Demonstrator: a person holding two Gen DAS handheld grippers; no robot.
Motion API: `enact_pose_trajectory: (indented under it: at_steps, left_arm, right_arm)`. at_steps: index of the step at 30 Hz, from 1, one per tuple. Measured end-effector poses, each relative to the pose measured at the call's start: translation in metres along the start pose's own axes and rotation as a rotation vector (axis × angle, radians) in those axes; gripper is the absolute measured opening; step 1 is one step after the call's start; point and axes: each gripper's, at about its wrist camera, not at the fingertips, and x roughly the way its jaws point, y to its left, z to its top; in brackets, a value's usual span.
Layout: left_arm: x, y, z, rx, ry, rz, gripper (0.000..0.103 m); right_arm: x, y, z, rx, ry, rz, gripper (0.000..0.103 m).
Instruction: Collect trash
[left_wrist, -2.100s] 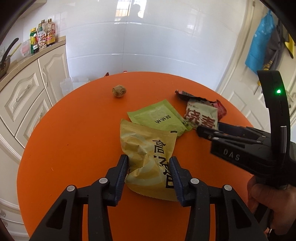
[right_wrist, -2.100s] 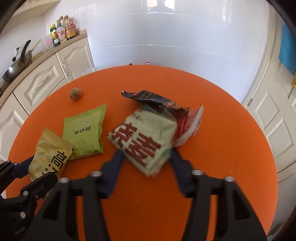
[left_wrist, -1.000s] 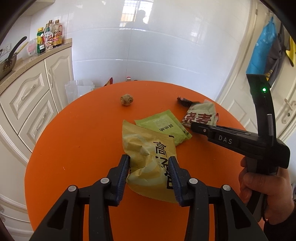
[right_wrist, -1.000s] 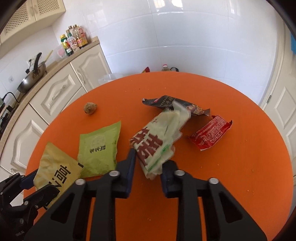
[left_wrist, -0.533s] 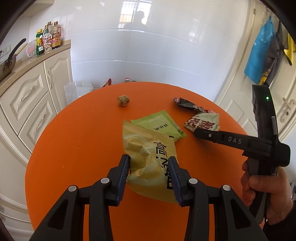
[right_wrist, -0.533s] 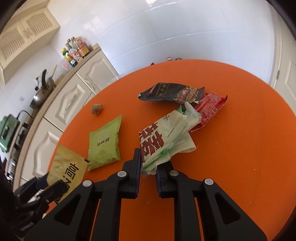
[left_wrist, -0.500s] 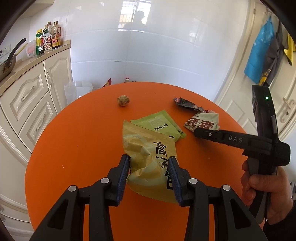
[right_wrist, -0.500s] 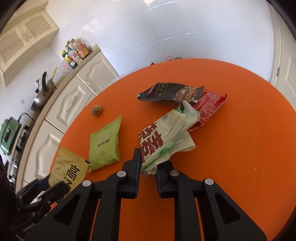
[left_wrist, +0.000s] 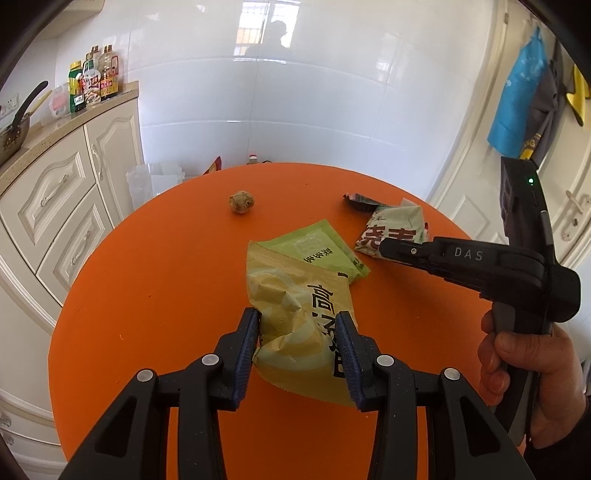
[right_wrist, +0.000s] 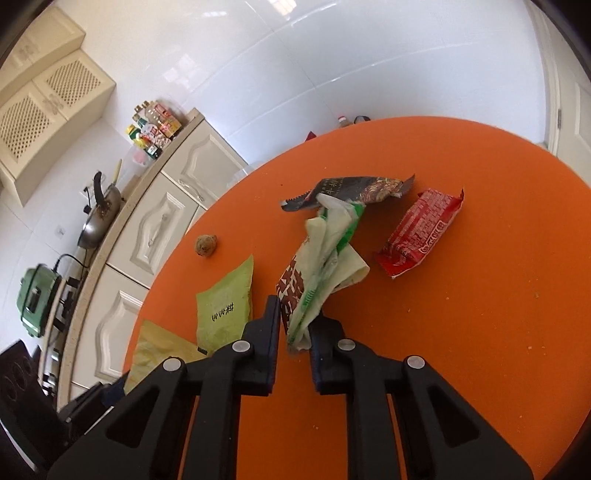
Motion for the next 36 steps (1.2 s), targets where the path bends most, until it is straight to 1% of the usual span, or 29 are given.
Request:
enact_pose_trajectory:
  at_steps: [8,12,15,17,18,23,25,27,29,31,32,33,36]
  left_arm:
    - [-0.013,-0.008,-0.001,0.020,-0.016,-0.008,0.037]
    - [-0.020,-0.015,-0.003,0.037,-0.024,-0.014,0.037]
    - [-0.025,-0.022,-0.007,0.049,-0.023,-0.021,0.037]
    - [-0.028,-0.025,-0.010,0.054,-0.021,-0.027,0.037]
    - [-0.029,-0.027,-0.011,0.057,-0.019,-0.028,0.037]
    - [-0.033,-0.032,-0.015,0.070,-0.010,-0.027,0.037]
    - [-0.033,-0.036,-0.014,0.072,-0.009,-0.024,0.037]
    - [-0.033,-0.037,-0.014,0.072,-0.010,-0.021,0.036]
    - [-0.031,-0.039,-0.011,0.070,-0.007,-0.018,0.029]
    - [-0.031,-0.038,-0.009,0.067,-0.007,-0.015,0.027]
    - [-0.030,-0.038,-0.008,0.066,-0.007,-0.013,0.026]
    - [-0.029,-0.038,-0.007,0.065,-0.009,-0.013,0.026]
    - [-0.028,-0.037,-0.005,0.054,-0.006,-0.018,0.022]
  right_arm:
    - [-0.025,0.000,-0.009,-0.048,-0.035,0.005,0.011]
    - [-0.039,-0.009,-0.016,-0.040,-0.039,0.008,0.011]
    - [-0.041,-0.020,-0.022,-0.010,-0.008,0.009,0.011]
    - [-0.041,-0.025,-0.024,0.012,-0.009,0.027,0.012]
    - [-0.041,-0.027,-0.024,0.023,-0.008,0.027,0.015]
    - [-0.037,-0.030,-0.017,0.069,-0.023,0.033,0.016]
    - [-0.033,-0.034,-0.014,0.103,-0.026,0.041,0.018]
    - [-0.028,-0.037,-0.011,0.136,-0.028,0.045,0.024]
    - [-0.024,-0.041,-0.008,0.172,-0.030,0.063,0.025]
    - [-0.023,-0.041,-0.007,0.164,-0.043,0.075,0.024]
    - [-0.022,-0.038,-0.006,0.137,-0.036,0.049,0.018]
    - [-0.021,-0.035,-0.006,0.120,-0.032,0.035,0.015]
    - [-0.025,-0.030,-0.008,0.092,-0.040,0.038,0.014]
